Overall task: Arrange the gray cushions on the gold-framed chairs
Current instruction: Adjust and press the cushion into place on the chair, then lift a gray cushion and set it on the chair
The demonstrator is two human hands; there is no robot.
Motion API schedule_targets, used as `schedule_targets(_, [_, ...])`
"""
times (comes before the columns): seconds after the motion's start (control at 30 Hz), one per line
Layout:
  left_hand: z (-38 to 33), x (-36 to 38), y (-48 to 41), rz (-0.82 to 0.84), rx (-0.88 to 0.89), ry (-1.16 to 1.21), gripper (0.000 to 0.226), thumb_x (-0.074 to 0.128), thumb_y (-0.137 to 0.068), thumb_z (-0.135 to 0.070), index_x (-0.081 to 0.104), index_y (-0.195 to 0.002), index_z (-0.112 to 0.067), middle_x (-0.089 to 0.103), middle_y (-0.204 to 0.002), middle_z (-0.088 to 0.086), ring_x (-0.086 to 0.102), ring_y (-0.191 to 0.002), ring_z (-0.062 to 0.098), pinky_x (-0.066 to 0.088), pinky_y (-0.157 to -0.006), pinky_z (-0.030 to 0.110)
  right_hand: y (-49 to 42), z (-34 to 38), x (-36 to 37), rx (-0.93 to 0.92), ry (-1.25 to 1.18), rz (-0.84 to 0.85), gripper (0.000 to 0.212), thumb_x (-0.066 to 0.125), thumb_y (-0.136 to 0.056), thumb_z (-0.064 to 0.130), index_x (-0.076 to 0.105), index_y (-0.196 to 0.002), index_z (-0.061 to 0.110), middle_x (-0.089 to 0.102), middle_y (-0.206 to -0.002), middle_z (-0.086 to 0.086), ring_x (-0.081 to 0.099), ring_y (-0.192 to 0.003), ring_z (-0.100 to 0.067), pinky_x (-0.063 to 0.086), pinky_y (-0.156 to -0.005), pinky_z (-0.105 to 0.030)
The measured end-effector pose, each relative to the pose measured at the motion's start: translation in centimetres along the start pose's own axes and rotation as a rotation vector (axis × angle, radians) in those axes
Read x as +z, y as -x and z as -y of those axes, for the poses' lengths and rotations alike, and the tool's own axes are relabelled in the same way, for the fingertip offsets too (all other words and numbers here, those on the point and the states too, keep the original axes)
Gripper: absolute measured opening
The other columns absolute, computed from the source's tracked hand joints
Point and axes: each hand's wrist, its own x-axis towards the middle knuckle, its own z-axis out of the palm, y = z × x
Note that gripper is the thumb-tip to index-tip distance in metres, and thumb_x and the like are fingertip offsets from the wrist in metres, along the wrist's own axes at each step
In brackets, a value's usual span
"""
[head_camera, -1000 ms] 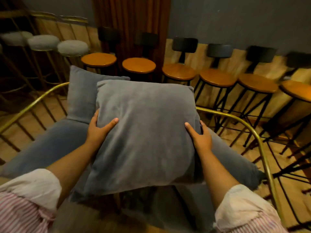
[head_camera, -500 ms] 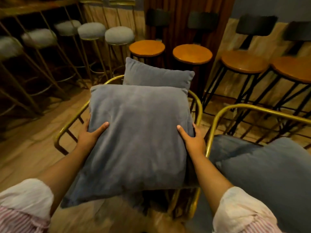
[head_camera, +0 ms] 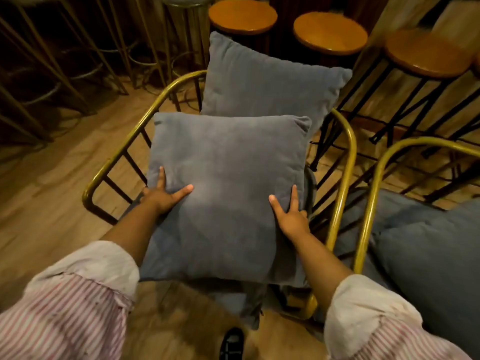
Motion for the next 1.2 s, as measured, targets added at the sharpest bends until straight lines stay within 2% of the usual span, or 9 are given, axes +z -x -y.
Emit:
schedule_targets(0.13, [-1.6, 0.0, 0.6, -0.025, 0.008, -0.011, 0.112, 0.065, -0.073, -0.062, -0.014, -0.149, -0.038, -0.007, -0.160, 0.021, 0.005, -0.148, 0.041, 0.018, -0.117, 0.049, -0.2, 0.0, -0.8, 0.010, 0.032, 0.045, 0.086, 0.039, -0.080, 0.076, -0.012, -0.145, 0.051, 0.020, -0.154, -0.027, 0.027, -0.140, -0.044, 0.024, -0.115, -0.053])
schedule_targets(0.23, [-1.9, 0.4, 1.1, -0.080, 0.053, -0.042, 0.109, 0.059, -0.073, -0.068, -0.015, -0.148, -0.041, -0.007, -0.160, 0.022, 0.008, -0.147, 0.044, 0.016, -0.119, 0.053, 0.6, -0.1, -1.8, -0.034, 0.029, 0.101, 0.085, 0.040, -0.083, 0.072, -0.012, -0.146, 0.047, 0.023, -0.155, -0.024, 0.028, -0.140, -0.042, 0.028, -0.114, -0.049])
schedule_targets(0.37, [-4.3, 2.8, 3.7, -0.138, 0.134, -0.084, 0.097, 0.051, -0.077, -0.070, -0.005, -0.150, -0.041, -0.006, -0.161, 0.018, 0.002, -0.146, 0.047, 0.009, -0.118, 0.057, 2.0, -1.4, -4.8, -0.184, 0.043, 0.154, 0.074, 0.053, -0.090, 0.050, 0.019, -0.152, 0.025, 0.040, -0.150, -0.016, 0.042, -0.135, -0.033, 0.037, -0.108, -0.039])
schedule_targets(0.47, [-7.4, 7.0, 7.2, -0.188, 0.252, -0.147, 0.092, 0.057, -0.081, -0.059, 0.006, -0.152, -0.032, -0.004, -0.160, 0.022, 0.001, -0.145, 0.049, 0.008, -0.118, 0.054, 3.3, -3.7, -8.5, -0.197, -0.056, 0.082, 0.049, 0.060, -0.091, 0.032, 0.053, -0.132, 0.008, 0.060, -0.132, -0.013, 0.055, -0.123, -0.024, 0.041, -0.098, -0.026])
schedule_targets(0.57, [-10.0, 12.0, 11.1, -0.159, 0.340, -0.211, 0.086, 0.060, -0.084, -0.050, 0.014, -0.153, -0.025, -0.005, -0.160, 0.022, -0.003, -0.145, 0.048, 0.008, -0.118, 0.053, 5.3, -6.9, -12.6, -0.209, -0.177, -0.002, 0.036, 0.060, -0.092, 0.024, 0.060, -0.123, 0.005, 0.063, -0.107, -0.009, 0.057, -0.102, -0.017, 0.039, -0.082, -0.019])
schedule_targets(0.7, [-12.6, 20.3, 16.5, 0.040, 0.526, -0.263, 0.089, 0.063, -0.083, -0.046, 0.017, -0.152, -0.014, 0.013, -0.159, 0.025, 0.010, -0.147, 0.041, 0.013, -0.119, 0.046, 7.7, -13.2, -18.7, -0.220, -0.237, -0.131, 0.033, 0.059, -0.092, 0.014, 0.060, -0.121, -0.002, 0.065, -0.111, -0.019, 0.055, -0.087, -0.011, 0.039, -0.067, -0.002])
schedule_targets(0.8, [-15.1, 27.2, 22.3, 0.253, 0.642, -0.228, 0.087, 0.065, -0.082, -0.044, 0.024, -0.149, -0.008, 0.028, -0.154, 0.022, 0.026, -0.144, 0.035, 0.024, -0.117, 0.036, 9.4, -18.9, -23.8, -0.165, -0.269, -0.170, 0.034, 0.058, -0.093, 0.017, 0.059, -0.122, -0.001, 0.063, -0.121, -0.021, 0.058, -0.099, -0.017, 0.043, -0.080, -0.018])
schedule_targets(0.9, [-17.8, 33.3, 27.8, 0.398, 0.724, -0.253, 0.089, 0.065, -0.077, -0.052, 0.033, -0.146, -0.005, 0.037, -0.149, 0.021, 0.033, -0.141, 0.034, 0.030, -0.116, 0.036, 10.7, -24.9, -28.7, -0.089, -0.294, -0.250, 0.034, 0.057, -0.093, 0.015, 0.058, -0.123, -0.001, 0.061, -0.125, -0.020, 0.057, -0.109, -0.026, 0.041, -0.088, -0.024])
schedule_targets(1.2, [-22.8, 47.9, 34.1, 0.580, 0.760, -0.350, 0.081, 0.057, -0.089, -0.042, 0.018, -0.152, -0.009, 0.018, -0.159, 0.015, 0.022, -0.147, 0.030, 0.024, -0.118, 0.039, 9.3, -41.3, -37.4, 0.207, -0.411, -0.468, 0.055, 0.062, -0.090, 0.030, 0.045, -0.137, 0.004, 0.047, -0.141, -0.020, 0.049, -0.125, -0.037, 0.041, -0.104, -0.047])
